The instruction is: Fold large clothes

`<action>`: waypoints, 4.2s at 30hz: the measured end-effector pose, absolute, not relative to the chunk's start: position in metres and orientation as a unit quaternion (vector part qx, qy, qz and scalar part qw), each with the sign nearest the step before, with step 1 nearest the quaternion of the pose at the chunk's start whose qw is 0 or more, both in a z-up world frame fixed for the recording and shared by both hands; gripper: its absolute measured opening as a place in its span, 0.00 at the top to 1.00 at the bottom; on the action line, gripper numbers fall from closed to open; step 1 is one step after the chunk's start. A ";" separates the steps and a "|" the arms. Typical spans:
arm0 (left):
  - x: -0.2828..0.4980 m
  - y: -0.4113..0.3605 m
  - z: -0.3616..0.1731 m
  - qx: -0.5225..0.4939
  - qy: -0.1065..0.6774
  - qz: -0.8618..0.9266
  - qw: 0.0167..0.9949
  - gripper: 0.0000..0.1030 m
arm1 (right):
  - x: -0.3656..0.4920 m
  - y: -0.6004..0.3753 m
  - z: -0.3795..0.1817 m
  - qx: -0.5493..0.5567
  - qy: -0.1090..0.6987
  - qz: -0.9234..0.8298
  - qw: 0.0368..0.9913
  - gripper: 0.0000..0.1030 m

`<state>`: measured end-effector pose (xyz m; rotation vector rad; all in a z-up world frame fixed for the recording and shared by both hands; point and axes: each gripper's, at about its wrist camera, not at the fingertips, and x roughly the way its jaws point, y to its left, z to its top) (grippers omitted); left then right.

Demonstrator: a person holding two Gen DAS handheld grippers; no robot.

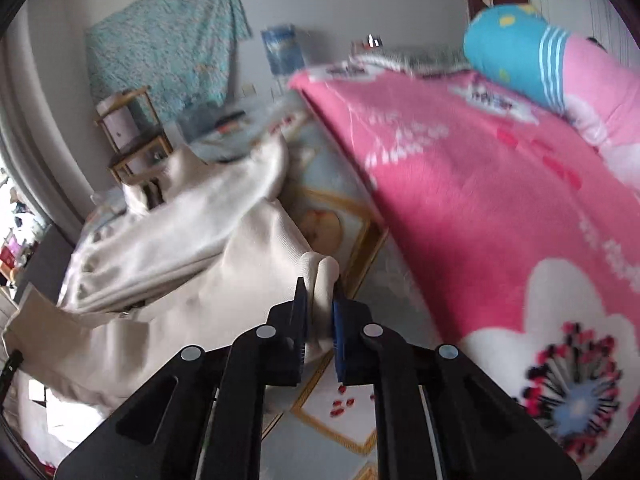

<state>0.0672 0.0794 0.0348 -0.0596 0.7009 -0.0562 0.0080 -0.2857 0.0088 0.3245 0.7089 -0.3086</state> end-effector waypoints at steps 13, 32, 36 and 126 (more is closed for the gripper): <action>0.026 0.163 -0.052 -0.121 0.497 -0.013 0.859 0.64 | -0.042 -0.324 -0.064 0.251 0.449 -0.105 0.851 0.72; 0.072 0.038 -0.036 0.035 0.470 -0.119 0.874 0.38 | 0.024 -0.150 -0.043 0.032 0.475 0.042 0.878 0.22; 0.072 0.031 -0.046 0.061 0.463 -0.110 0.877 0.21 | 0.030 -0.151 -0.065 0.033 0.489 0.029 0.871 0.16; 0.090 0.017 -0.045 0.162 0.381 -0.153 0.897 0.98 | 0.078 -0.083 -0.061 -0.010 0.459 0.084 0.884 0.96</action>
